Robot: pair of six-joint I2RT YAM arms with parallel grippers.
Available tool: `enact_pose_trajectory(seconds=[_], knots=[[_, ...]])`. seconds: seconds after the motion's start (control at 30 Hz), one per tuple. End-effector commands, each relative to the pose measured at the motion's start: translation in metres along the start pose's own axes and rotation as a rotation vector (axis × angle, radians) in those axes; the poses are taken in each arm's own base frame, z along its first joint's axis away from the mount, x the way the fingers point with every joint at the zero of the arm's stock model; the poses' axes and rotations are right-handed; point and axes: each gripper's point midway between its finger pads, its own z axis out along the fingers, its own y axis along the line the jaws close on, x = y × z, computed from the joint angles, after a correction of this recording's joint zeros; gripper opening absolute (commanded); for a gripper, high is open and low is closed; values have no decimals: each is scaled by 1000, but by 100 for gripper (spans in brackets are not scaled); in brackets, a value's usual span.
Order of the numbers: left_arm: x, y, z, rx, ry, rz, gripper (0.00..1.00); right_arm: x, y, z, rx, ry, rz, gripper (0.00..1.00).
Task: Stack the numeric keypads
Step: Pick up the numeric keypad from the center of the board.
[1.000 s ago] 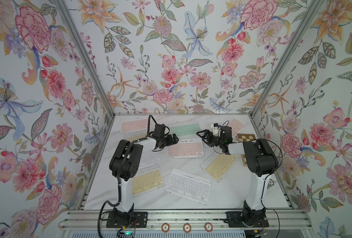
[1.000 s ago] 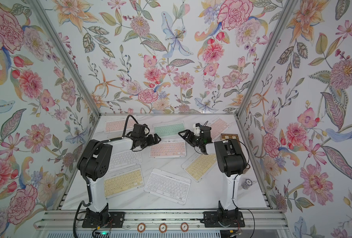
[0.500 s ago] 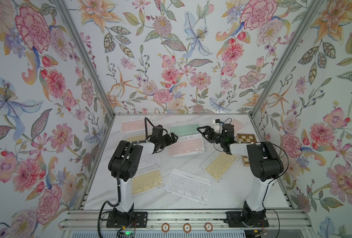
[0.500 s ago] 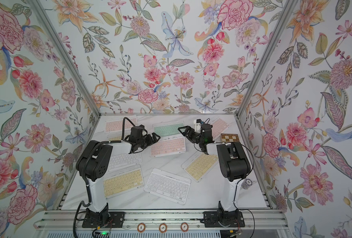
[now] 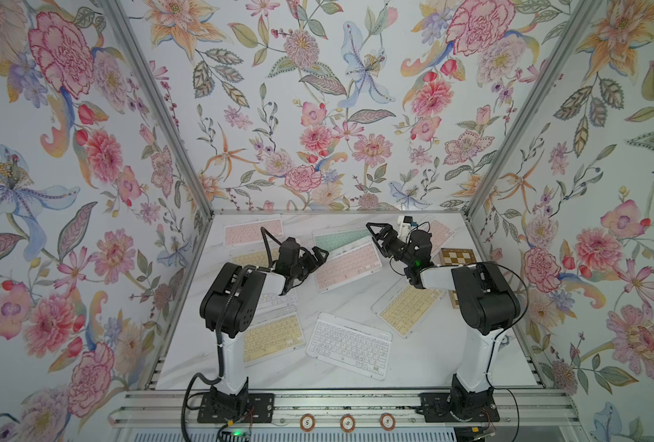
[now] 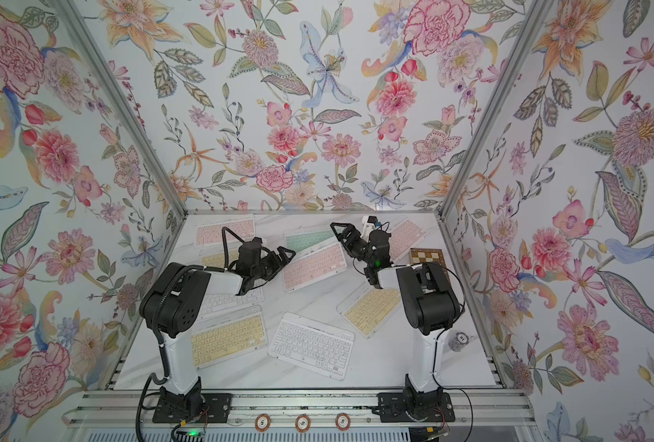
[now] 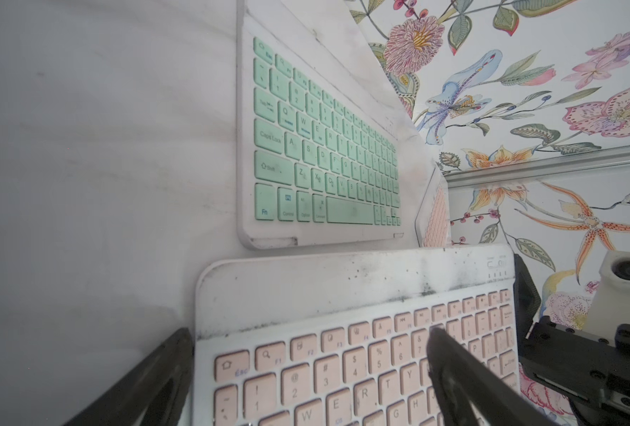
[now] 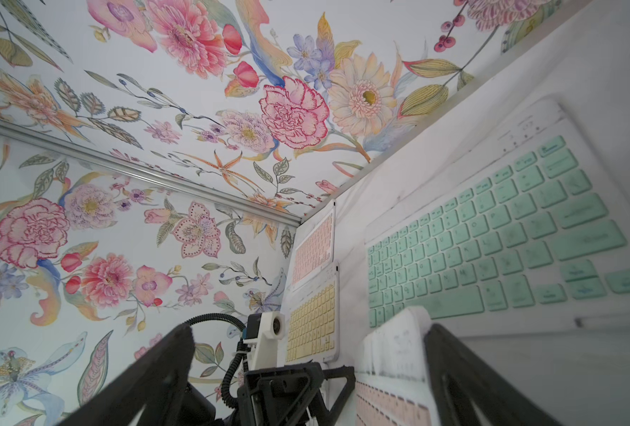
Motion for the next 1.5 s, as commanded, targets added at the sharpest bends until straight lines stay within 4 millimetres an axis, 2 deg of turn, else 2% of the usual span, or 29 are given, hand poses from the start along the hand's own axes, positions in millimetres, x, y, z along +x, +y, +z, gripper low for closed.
enact_pose_trajectory(seconds=[0.0,0.47,0.6,0.8,1.1,1.3,1.47], knots=[[32,-22,-2,77,95,-38,99,45,6,10,-57,106,128,99],[34,-20,-7,84,78,-49,99,44,22,12,-125,-55,262,99],[35,-19,-10,83,73,-51,99,44,25,6,-99,-86,276,99],[37,-17,-10,87,79,-58,99,51,19,-5,0,-93,317,99],[35,-17,-13,74,72,-38,99,55,47,-16,143,33,184,99],[36,-13,-14,66,67,-36,99,63,65,-41,210,58,102,99],[36,-11,-13,64,67,-37,99,69,64,-52,267,91,35,99]])
